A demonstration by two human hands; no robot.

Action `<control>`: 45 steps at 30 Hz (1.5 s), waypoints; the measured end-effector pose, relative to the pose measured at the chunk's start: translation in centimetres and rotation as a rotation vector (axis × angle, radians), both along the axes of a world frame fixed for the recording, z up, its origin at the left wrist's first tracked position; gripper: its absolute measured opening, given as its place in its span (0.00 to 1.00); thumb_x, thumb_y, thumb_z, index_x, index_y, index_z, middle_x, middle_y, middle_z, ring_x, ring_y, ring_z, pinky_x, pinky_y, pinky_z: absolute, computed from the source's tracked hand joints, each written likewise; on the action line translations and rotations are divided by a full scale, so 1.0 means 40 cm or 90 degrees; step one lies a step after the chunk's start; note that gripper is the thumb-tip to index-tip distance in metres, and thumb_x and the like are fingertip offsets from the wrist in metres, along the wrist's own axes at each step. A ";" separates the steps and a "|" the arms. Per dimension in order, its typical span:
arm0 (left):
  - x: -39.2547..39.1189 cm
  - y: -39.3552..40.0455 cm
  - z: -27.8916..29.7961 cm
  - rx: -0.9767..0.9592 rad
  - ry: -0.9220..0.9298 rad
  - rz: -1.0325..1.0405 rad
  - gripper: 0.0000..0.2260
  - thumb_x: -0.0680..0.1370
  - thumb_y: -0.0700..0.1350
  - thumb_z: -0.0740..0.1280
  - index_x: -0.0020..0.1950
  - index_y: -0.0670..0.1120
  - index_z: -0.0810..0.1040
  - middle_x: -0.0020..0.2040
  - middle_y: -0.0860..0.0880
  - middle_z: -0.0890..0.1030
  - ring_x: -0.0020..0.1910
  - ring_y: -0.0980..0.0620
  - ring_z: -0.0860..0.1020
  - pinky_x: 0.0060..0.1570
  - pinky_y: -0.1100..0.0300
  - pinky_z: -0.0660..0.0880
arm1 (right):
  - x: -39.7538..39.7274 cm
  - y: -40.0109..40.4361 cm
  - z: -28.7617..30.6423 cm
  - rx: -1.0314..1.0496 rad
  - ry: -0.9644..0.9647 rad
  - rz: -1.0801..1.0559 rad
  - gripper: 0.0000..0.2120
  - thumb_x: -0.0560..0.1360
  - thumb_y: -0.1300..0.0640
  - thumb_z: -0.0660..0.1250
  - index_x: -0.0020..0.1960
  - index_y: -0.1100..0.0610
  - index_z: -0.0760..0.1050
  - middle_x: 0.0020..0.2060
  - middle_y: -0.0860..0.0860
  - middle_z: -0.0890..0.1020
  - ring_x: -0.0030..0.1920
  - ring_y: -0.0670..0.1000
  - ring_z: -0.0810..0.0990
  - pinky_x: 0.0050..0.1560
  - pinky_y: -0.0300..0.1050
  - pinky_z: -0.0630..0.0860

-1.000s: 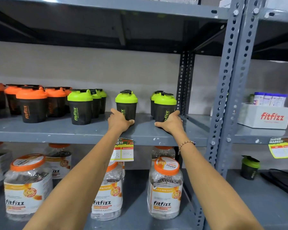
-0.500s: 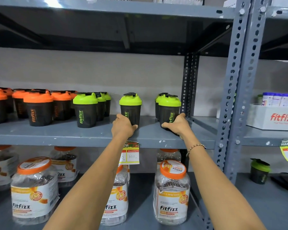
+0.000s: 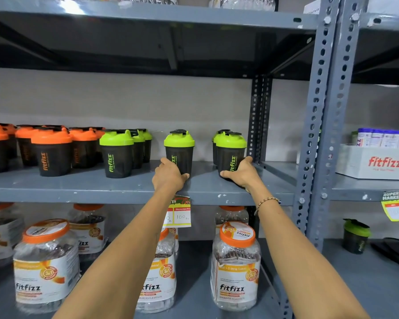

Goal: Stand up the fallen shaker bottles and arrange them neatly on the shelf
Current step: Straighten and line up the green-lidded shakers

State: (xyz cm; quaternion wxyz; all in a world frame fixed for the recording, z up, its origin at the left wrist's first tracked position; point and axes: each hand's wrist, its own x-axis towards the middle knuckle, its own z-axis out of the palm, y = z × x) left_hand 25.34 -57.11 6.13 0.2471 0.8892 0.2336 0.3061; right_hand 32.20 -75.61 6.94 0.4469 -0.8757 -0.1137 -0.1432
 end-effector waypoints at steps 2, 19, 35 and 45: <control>0.001 -0.002 -0.007 -0.001 0.005 -0.005 0.30 0.73 0.54 0.71 0.64 0.39 0.62 0.61 0.40 0.75 0.62 0.40 0.73 0.54 0.48 0.73 | 0.000 -0.001 -0.008 -0.010 0.000 -0.004 0.39 0.67 0.50 0.76 0.66 0.65 0.56 0.64 0.60 0.72 0.65 0.62 0.72 0.65 0.59 0.71; -0.068 0.087 -0.012 -0.130 -0.187 -0.068 0.31 0.72 0.49 0.74 0.66 0.38 0.63 0.61 0.39 0.75 0.62 0.40 0.74 0.56 0.50 0.71 | -0.204 0.130 -0.061 0.164 -0.357 -0.004 0.07 0.70 0.68 0.66 0.44 0.61 0.80 0.42 0.56 0.81 0.34 0.46 0.73 0.43 0.37 0.73; -0.164 0.449 0.016 -0.170 -0.054 -0.134 0.41 0.67 0.52 0.77 0.68 0.33 0.60 0.68 0.37 0.67 0.68 0.39 0.67 0.66 0.50 0.67 | -0.156 0.448 0.003 0.045 0.049 -0.187 0.53 0.62 0.44 0.79 0.72 0.66 0.51 0.72 0.65 0.59 0.72 0.65 0.61 0.69 0.60 0.62; -0.123 0.432 -0.004 -0.118 -0.036 -0.072 0.34 0.72 0.53 0.73 0.67 0.36 0.62 0.67 0.37 0.70 0.68 0.38 0.67 0.62 0.48 0.68 | -0.148 0.446 -0.009 -0.018 0.008 -0.174 0.46 0.69 0.45 0.74 0.71 0.68 0.54 0.71 0.63 0.65 0.70 0.65 0.66 0.67 0.58 0.65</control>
